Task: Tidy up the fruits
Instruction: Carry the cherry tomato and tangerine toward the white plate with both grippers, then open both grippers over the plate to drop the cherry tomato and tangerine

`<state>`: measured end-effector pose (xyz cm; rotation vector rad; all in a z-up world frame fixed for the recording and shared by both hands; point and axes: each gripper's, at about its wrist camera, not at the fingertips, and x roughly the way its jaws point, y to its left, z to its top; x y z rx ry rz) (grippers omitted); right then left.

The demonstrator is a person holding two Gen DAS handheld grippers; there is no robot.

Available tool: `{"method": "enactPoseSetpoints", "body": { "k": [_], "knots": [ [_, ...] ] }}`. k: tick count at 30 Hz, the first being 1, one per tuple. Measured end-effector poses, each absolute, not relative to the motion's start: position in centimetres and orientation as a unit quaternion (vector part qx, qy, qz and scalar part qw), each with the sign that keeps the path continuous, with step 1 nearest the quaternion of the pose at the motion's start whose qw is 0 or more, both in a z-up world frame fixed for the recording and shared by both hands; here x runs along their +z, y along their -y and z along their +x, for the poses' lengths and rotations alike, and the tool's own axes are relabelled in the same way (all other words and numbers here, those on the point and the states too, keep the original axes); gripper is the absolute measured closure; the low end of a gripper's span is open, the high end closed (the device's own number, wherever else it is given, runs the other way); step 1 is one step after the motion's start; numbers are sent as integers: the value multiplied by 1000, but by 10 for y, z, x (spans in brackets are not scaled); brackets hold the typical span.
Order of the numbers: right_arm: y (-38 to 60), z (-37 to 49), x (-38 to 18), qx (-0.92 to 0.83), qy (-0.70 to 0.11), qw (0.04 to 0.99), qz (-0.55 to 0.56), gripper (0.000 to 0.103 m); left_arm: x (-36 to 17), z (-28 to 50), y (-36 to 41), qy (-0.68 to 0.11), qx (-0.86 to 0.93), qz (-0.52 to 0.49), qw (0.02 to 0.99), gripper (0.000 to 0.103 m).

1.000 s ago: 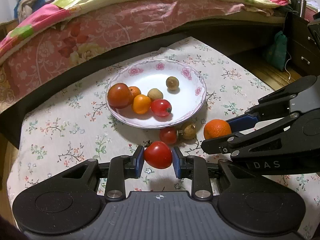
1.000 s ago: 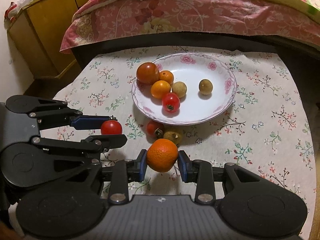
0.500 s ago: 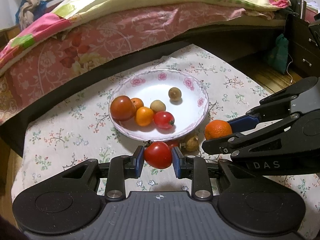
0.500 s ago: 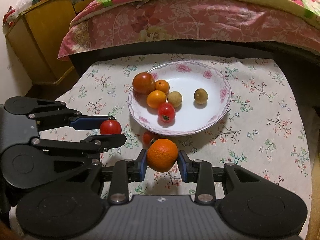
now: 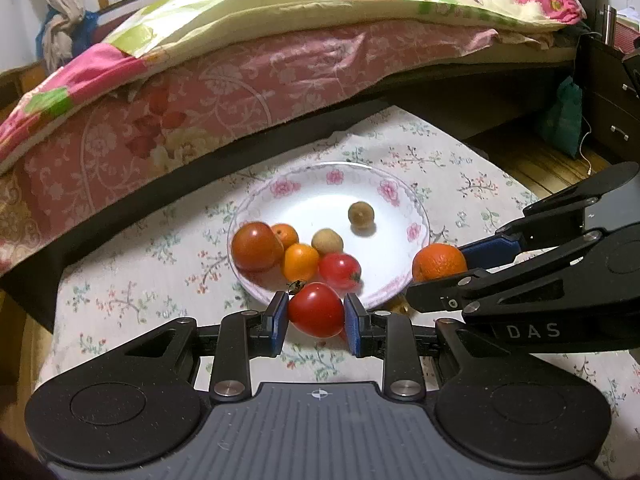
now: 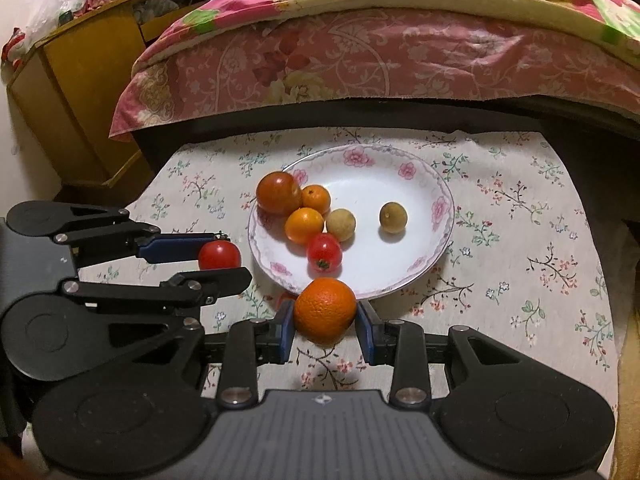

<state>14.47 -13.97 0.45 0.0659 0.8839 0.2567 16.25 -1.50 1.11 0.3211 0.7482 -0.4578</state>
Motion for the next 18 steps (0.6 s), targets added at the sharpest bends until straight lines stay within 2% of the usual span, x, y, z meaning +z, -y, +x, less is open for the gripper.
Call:
{"method": "enactPoseSetpoints", "body": {
  "k": [18],
  "knots": [
    [177, 202, 2, 115, -417, 896, 100, 69, 13, 223, 45, -320, -226, 208, 896, 67]
  ]
}}
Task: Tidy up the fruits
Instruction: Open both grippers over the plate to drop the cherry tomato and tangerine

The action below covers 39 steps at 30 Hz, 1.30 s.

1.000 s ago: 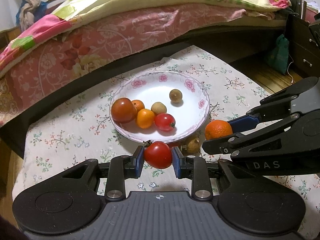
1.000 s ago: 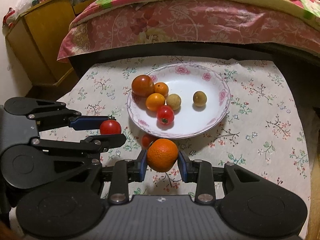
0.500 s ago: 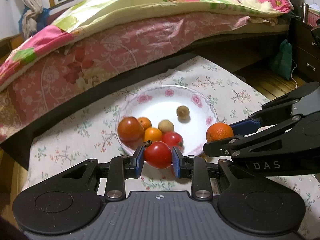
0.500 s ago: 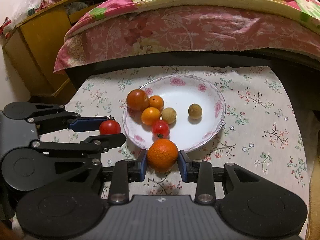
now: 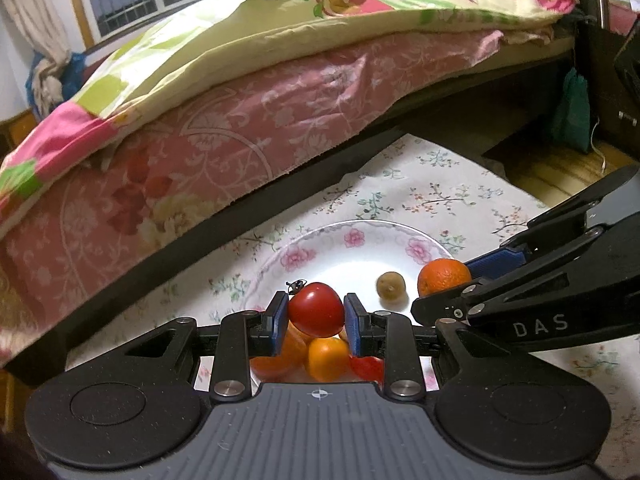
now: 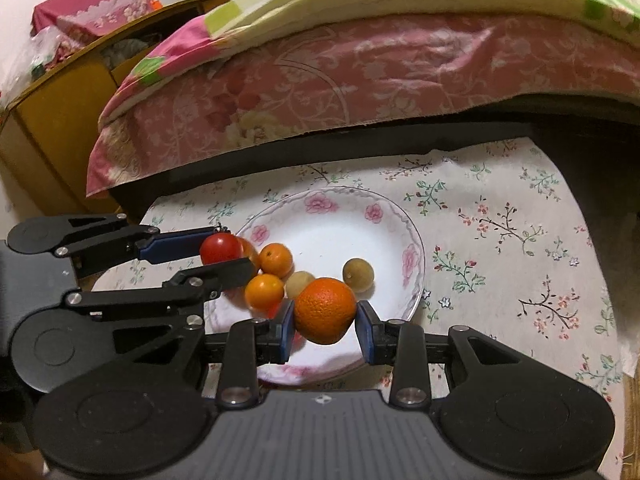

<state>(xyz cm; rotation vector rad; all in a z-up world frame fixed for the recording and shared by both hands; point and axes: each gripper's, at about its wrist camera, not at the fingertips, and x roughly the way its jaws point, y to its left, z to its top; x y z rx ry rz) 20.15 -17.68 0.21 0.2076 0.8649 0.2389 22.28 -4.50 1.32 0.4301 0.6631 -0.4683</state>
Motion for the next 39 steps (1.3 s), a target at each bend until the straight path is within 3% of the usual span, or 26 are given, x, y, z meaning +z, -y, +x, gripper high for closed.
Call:
{"method": "enactPoseSetpoints", "body": {
  "k": [17, 24, 39],
  "knots": [
    [194, 229, -20, 126, -437, 879, 145, 69, -2, 255, 58, -333, -237, 248, 878, 66],
    [198, 231, -23, 123, -439, 875, 163, 69, -2, 257, 57, -334, -230, 251, 879, 56],
    [199, 224, -14, 117, -426, 883, 161, 63, 14, 245, 51, -321, -220, 247, 887, 46]
  ]
}}
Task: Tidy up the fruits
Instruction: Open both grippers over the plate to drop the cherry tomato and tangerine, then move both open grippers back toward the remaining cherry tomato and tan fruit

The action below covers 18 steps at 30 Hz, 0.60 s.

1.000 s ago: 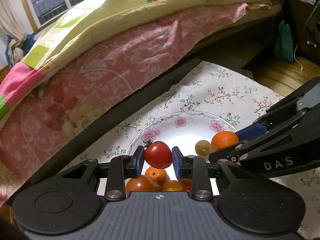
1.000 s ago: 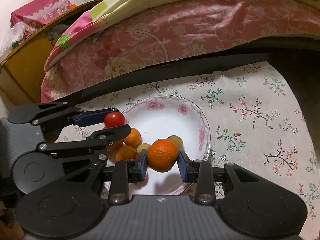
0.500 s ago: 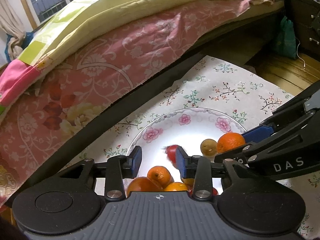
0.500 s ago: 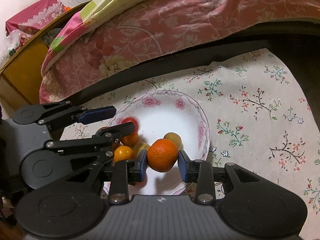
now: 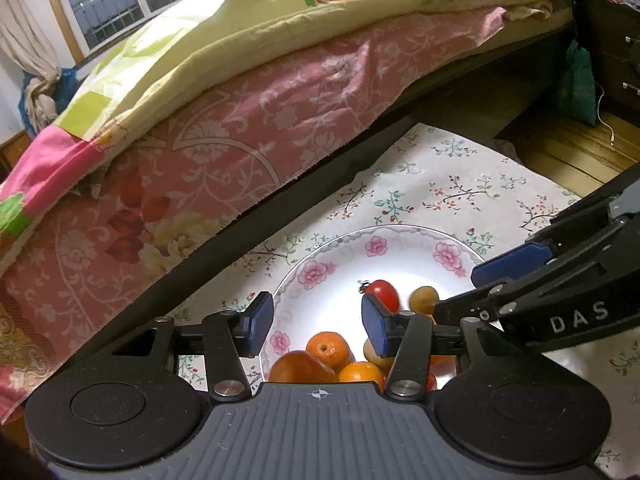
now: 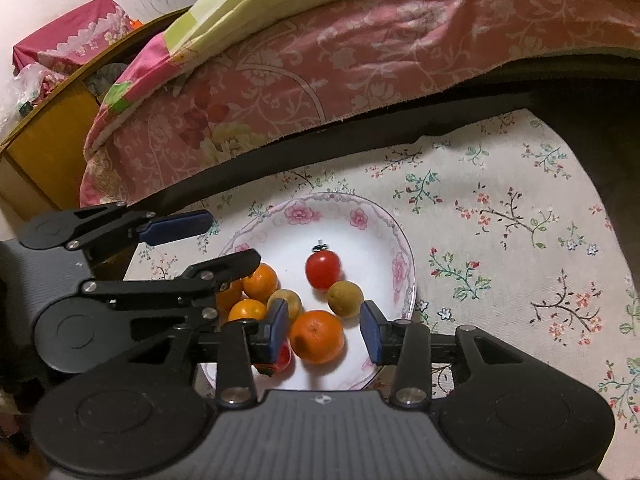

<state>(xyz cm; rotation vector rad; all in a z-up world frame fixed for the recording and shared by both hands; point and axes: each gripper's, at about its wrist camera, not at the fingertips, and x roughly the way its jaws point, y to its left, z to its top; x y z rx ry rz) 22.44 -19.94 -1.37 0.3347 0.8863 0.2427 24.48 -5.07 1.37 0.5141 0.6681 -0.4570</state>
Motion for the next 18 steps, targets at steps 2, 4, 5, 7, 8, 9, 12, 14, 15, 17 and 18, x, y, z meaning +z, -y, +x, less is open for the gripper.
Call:
{"method": "enactPoseSetpoints", "body": {
  "k": [2, 4, 5, 7, 8, 9, 12, 14, 15, 17, 18],
  "knots": [
    [199, 222, -10, 115, -423, 885, 158, 63, 18, 239, 49, -318, -220, 247, 888, 46],
    [197, 217, -6, 114, -419, 888, 152, 63, 22, 233, 46, -317, -220, 242, 890, 45],
    [196, 214, -4, 114, -419, 889, 148, 63, 24, 229, 44, -316, -221, 239, 891, 44],
    [192, 207, 0, 113, -416, 892, 138, 63, 27, 221, 41, -316, -221, 236, 892, 43],
    [191, 204, 2, 113, -416, 893, 133, 63, 27, 216, 40, -317, -223, 234, 892, 41],
    [189, 201, 3, 113, -415, 893, 129, 63, 28, 212, 38, -318, -225, 232, 891, 41],
    [184, 189, 6, 113, -416, 894, 119, 63, 29, 198, 32, -324, -232, 221, 890, 40],
    [180, 180, 6, 114, -418, 894, 111, 63, 29, 190, 28, -329, -236, 213, 889, 40],
    [177, 175, 6, 113, -420, 895, 102, 63, 28, 185, 26, -332, -238, 209, 889, 39],
    [171, 166, 4, 112, -423, 895, 84, 63, 27, 176, 21, -337, -242, 205, 886, 37],
    [168, 162, 3, 114, -426, 895, 74, 63, 26, 172, 19, -339, -243, 204, 886, 37]
  ]
}}
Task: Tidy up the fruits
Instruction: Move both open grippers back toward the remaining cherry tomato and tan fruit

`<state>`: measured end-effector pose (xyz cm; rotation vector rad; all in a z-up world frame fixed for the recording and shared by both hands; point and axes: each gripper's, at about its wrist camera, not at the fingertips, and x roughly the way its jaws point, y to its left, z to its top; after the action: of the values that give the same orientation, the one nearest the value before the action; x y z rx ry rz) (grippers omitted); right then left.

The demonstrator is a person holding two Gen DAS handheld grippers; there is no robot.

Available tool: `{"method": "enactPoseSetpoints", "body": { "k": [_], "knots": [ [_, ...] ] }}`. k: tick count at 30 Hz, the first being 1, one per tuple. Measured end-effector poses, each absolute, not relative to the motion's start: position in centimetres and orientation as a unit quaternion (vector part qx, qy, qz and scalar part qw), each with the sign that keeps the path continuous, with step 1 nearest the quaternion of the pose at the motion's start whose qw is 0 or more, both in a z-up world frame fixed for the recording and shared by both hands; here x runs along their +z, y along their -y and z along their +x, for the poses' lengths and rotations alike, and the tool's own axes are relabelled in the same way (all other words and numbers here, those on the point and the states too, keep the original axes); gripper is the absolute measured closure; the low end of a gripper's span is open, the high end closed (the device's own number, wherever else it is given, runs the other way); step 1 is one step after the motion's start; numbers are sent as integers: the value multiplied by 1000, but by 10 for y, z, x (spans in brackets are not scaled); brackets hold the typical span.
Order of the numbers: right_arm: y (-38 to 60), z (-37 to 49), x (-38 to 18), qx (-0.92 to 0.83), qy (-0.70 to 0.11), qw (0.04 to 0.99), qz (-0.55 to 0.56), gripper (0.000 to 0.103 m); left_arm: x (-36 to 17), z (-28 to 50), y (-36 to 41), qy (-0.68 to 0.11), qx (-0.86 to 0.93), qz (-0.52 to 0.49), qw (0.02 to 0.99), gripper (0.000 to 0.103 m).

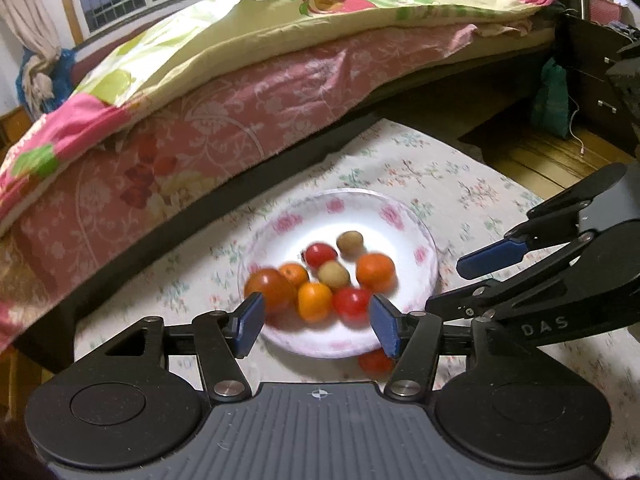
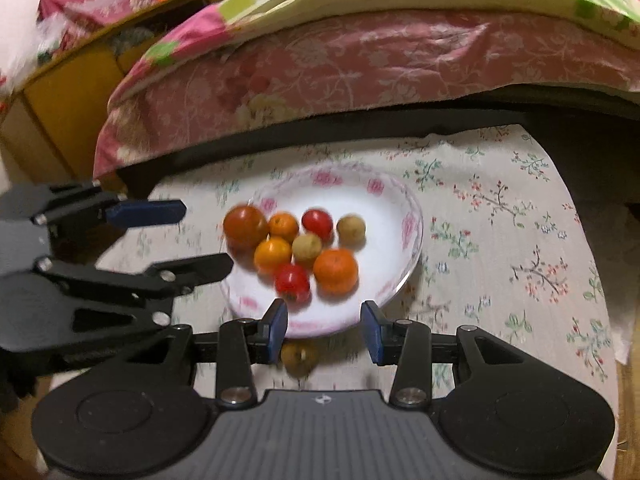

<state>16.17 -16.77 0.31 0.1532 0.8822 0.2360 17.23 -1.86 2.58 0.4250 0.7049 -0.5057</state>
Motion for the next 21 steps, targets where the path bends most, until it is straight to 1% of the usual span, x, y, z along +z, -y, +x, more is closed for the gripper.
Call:
{"method": "enactPoseSetpoints", "body": {
  "k": [10, 21],
  "knots": [
    [139, 147, -18, 150, -447, 882, 17, 63, 7, 148, -2, -384, -248, 179, 871, 37],
    [128, 157, -40, 156, -440, 884, -18, 63, -6, 149, 0, -402, -263, 176, 859, 35]
  ]
}}
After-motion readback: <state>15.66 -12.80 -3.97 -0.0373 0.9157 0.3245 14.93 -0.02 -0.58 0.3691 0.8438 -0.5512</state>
